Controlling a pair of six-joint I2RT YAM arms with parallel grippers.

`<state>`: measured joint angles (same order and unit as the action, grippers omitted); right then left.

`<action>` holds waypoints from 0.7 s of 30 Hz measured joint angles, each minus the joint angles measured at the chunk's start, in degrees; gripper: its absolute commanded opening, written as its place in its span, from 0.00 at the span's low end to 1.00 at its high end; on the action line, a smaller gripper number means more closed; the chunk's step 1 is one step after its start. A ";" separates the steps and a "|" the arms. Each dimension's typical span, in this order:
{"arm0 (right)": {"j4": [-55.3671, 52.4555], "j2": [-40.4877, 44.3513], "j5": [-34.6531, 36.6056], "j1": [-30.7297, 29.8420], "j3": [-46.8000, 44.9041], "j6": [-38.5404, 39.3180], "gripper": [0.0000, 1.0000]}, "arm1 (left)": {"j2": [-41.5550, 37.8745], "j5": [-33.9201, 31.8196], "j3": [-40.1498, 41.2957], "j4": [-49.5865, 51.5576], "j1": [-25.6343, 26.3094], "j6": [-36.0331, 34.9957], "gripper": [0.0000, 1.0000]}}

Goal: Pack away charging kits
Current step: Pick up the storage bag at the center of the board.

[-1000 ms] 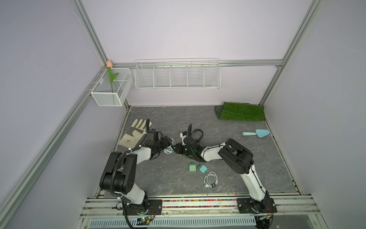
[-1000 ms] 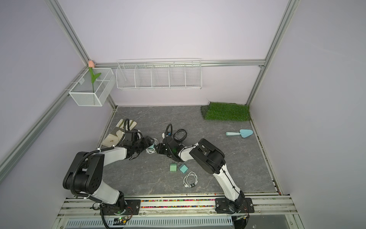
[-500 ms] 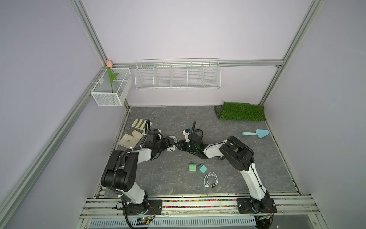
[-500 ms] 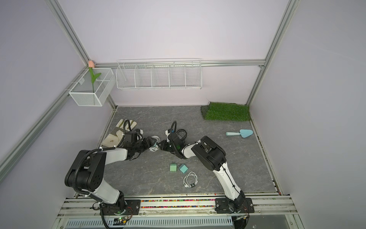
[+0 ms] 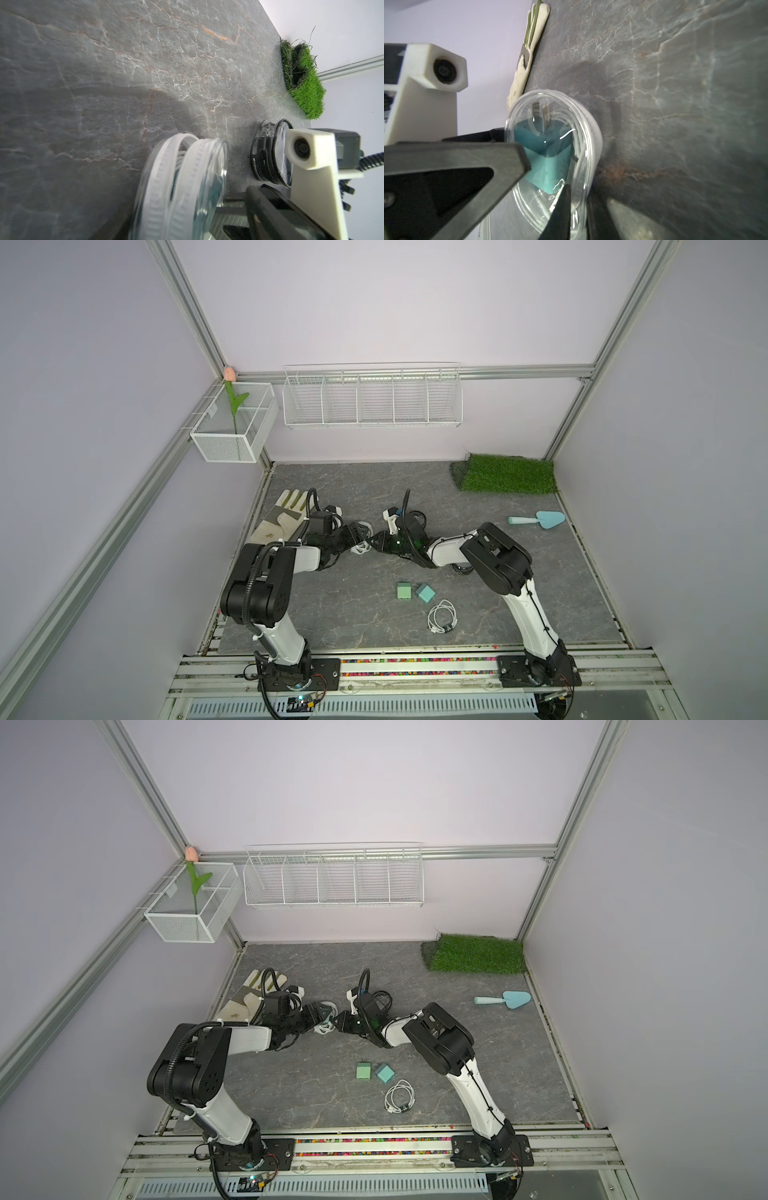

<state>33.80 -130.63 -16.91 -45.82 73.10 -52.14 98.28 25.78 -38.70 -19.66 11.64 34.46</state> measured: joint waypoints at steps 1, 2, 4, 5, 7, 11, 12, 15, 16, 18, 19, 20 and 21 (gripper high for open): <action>-0.20 0.00 -0.07 0.02 0.09 0.28 0.17 | 0.09 -0.04 0.00 0.04 0.00 -0.07 0.65; -0.37 0.00 -0.11 0.04 0.15 0.50 0.17 | 0.22 -0.11 -0.02 0.15 0.00 -0.11 0.60; -0.81 0.00 -0.13 0.04 0.33 0.98 0.17 | 0.63 -0.17 -0.11 0.37 0.00 -0.48 0.55; -1.11 0.00 -0.17 0.07 0.48 1.20 0.17 | 0.79 -0.20 -0.17 0.46 0.00 -0.57 0.51; -1.79 0.00 -0.39 0.15 0.85 1.46 0.18 | 1.18 -0.02 -0.42 0.66 0.02 -0.76 0.49; -3.15 0.00 -0.94 0.31 1.60 1.99 0.29 | 1.40 0.33 -0.74 0.83 0.13 -0.83 0.37; -3.26 0.00 -1.14 0.33 1.81 2.45 0.33 | 1.40 0.44 -0.76 0.66 0.15 -0.87 0.34; -2.93 0.20 -1.75 0.48 2.10 3.39 0.47 | 1.38 0.61 -0.85 0.46 0.04 -0.72 0.28; -2.89 0.44 -1.92 0.46 2.03 3.69 0.50 | 1.38 0.94 -0.85 0.20 0.04 -0.68 0.27; -3.15 1.14 -1.99 0.48 1.62 4.39 0.54 | 1.22 1.55 -0.83 -0.24 0.09 -0.44 0.19; -3.48 1.75 -1.99 0.48 1.14 4.63 0.57 | 0.94 1.90 -0.76 -0.39 0.17 -0.17 0.15; -3.87 2.43 -1.95 0.48 0.59 4.94 0.59 | 0.57 2.36 -0.63 -0.44 0.35 0.04 0.14; -4.39 3.23 -1.81 0.48 -0.17 5.18 0.60 | 0.13 2.75 -0.42 -0.44 0.52 0.28 0.12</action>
<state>29.41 -127.39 -18.72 -45.34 72.93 -46.96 98.41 28.53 -39.11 -20.10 12.16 34.74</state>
